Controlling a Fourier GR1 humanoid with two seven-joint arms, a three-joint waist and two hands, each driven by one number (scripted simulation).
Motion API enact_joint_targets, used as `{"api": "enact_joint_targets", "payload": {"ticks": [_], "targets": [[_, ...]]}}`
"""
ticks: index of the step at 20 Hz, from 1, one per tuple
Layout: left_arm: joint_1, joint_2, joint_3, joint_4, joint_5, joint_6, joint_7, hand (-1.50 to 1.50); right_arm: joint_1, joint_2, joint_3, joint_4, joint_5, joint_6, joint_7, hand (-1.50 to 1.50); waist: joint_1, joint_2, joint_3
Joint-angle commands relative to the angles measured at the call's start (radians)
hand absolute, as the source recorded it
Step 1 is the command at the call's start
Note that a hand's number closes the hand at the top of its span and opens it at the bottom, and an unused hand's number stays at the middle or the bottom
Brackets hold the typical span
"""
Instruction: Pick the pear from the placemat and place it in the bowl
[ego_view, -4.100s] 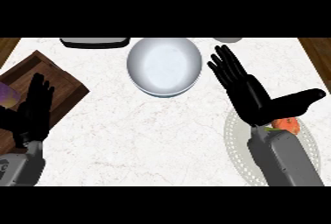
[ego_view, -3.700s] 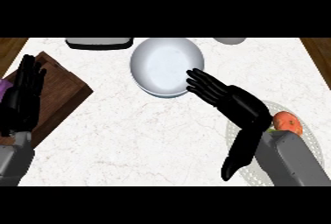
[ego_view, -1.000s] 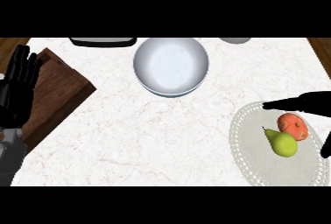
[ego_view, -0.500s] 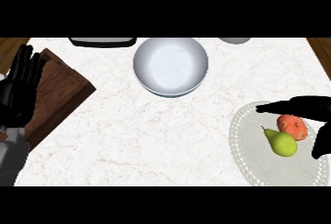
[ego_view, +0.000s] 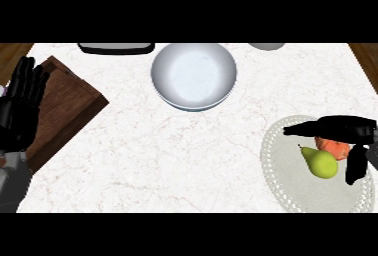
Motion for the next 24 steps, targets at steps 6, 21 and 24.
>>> {"api": "enact_joint_targets", "payload": {"ticks": [6, 21, 24], "targets": [[-0.029, 0.000, 0.040, 0.057, -0.004, -0.041, -0.006, 0.00, -0.032, 0.045, 0.038, 0.087, 0.052, 0.083, -0.117, -1.50, -0.008, 0.000, -0.001], [-0.023, -0.018, 0.054, -0.008, -0.033, -0.047, 0.045, 0.00, -0.003, 0.154, 0.035, 0.331, 0.127, -0.154, -0.234, 1.50, -0.001, 0.001, 0.001], [-0.039, 0.015, 0.092, 0.024, -0.015, -0.084, 0.048, 0.00, 0.001, 0.128, 0.025, 0.297, 0.128, -0.152, -0.258, 1.50, -0.010, -0.001, 0.000]]}}
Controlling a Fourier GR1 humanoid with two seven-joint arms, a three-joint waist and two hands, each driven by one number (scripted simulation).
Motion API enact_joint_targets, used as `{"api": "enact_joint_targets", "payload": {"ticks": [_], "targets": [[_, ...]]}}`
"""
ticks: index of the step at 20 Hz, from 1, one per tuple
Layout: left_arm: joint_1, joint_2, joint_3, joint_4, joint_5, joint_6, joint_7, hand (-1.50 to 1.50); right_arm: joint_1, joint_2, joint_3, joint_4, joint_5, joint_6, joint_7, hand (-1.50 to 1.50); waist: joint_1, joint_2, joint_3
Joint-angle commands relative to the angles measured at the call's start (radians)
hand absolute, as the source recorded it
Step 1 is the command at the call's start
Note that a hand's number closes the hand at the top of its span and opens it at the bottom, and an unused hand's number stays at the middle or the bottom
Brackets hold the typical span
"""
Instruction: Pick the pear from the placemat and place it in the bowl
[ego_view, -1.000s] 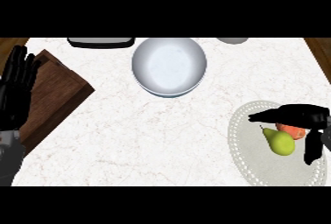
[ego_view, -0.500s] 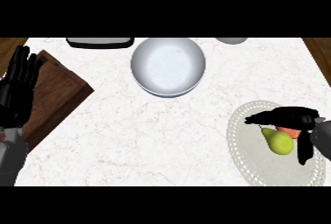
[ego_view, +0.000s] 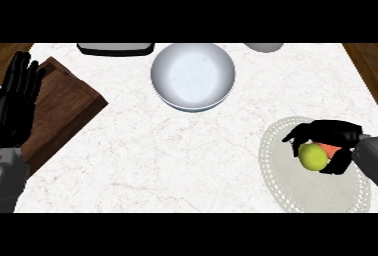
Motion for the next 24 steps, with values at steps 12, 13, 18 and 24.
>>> {"api": "enact_joint_targets", "payload": {"ticks": [12, 13, 18, 24], "targets": [[0.068, 0.014, 0.064, 0.022, -0.016, 0.027, -0.002, 0.00, 0.077, -0.125, -0.324, 0.284, -0.132, -0.267, 0.475, 1.50, -0.135, -0.026, 0.004], [0.077, 0.012, 0.066, 0.001, -0.012, 0.026, -0.003, 0.00, 0.092, -0.118, -0.340, 0.280, -0.139, -0.313, 0.535, 1.50, -0.121, -0.030, 0.005], [0.116, -0.002, 0.060, -0.010, -0.022, 0.019, -0.040, 0.00, 0.160, -0.086, -0.380, 0.140, -0.156, -0.498, 0.731, 1.50, -0.107, -0.026, 0.003], [0.128, 0.007, 0.077, -0.014, 0.006, -0.004, -0.020, 0.00, 0.193, -0.158, -0.417, -0.126, -0.169, -0.569, 0.899, 1.50, -0.113, -0.027, 0.002]]}}
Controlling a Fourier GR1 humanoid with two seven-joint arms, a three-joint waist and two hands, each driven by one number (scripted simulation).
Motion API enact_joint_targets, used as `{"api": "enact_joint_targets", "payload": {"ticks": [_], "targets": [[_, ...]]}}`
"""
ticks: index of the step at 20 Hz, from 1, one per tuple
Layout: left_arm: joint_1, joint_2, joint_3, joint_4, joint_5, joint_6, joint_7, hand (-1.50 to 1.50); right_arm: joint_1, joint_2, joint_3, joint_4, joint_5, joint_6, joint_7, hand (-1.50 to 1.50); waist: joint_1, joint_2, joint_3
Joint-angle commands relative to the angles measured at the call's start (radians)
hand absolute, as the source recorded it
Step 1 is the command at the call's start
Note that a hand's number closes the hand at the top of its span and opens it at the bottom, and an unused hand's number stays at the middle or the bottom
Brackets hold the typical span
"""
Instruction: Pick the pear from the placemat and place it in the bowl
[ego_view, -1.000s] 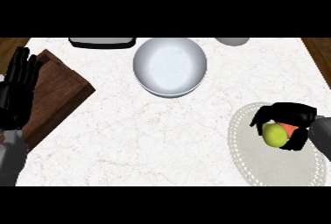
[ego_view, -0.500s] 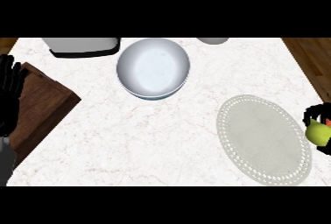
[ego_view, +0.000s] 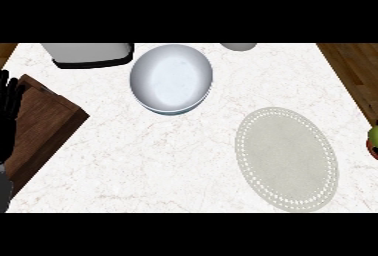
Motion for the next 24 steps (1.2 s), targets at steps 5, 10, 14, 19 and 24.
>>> {"api": "enact_joint_targets", "payload": {"ticks": [5, 10, 14, 19, 24], "targets": [[0.025, 0.000, 0.011, -0.018, 0.001, 0.004, 0.003, 0.00, 0.002, -0.055, -0.069, -0.442, -0.091, -0.006, 0.165, 1.50, -0.009, -0.008, 0.001], [0.031, 0.002, 0.019, -0.005, -0.001, -0.004, -0.012, 0.00, -0.009, -0.084, -0.103, -0.757, -0.151, 0.029, 0.327, 1.50, -0.008, -0.004, 0.002], [-0.008, 0.003, 0.002, -0.003, -0.005, -0.014, 0.002, 0.00, -0.060, -0.044, -0.148, -0.981, -0.261, 0.070, 0.514, 1.50, 0.014, 0.010, 0.005], [-0.074, -0.016, -0.023, 0.022, -0.012, -0.014, 0.017, 0.00, -0.143, 0.009, -0.109, -1.239, -0.278, 0.093, 0.851, 1.50, 0.062, 0.028, 0.006], [-0.086, -0.051, -0.051, 0.006, -0.034, -0.012, 0.013, 0.00, -0.342, 0.079, -0.075, -1.259, -0.274, 0.162, 1.118, 1.50, 0.102, 0.037, 0.008]]}}
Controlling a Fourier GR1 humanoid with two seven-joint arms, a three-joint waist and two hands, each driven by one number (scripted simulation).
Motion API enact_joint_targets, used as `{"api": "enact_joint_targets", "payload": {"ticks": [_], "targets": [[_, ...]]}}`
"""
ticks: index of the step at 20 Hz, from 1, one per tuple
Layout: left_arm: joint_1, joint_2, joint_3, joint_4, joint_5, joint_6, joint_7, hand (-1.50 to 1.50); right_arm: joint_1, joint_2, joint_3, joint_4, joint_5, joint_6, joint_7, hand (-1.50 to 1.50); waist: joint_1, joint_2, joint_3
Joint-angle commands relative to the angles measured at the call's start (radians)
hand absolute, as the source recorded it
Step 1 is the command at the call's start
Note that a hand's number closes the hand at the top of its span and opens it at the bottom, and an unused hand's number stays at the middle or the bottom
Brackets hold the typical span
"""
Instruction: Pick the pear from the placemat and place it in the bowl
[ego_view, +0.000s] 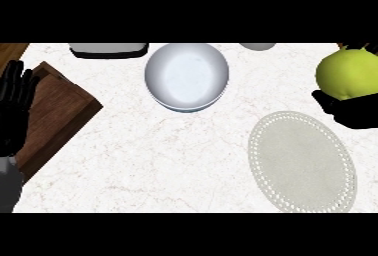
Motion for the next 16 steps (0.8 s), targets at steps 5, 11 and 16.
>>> {"api": "enact_joint_targets", "payload": {"ticks": [5, 11, 16], "targets": [[-0.035, -0.031, -0.022, 0.042, -0.023, -0.016, -0.025, 0.00, -0.319, 0.212, 0.149, 0.160, 0.048, 0.086, 0.239, 1.50, 0.041, 0.013, 0.001], [-0.067, -0.040, -0.039, -0.003, -0.039, 0.008, 0.031, 0.00, -0.411, 0.407, 0.209, 0.462, 0.124, 0.039, 0.140, 1.50, 0.052, 0.017, 0.002], [-0.113, -0.006, 0.018, 0.092, -0.014, -0.043, 0.006, 0.00, -0.406, 0.534, 0.214, 0.657, 0.212, -0.021, 0.015, 1.50, 0.036, 0.018, 0.002]]}}
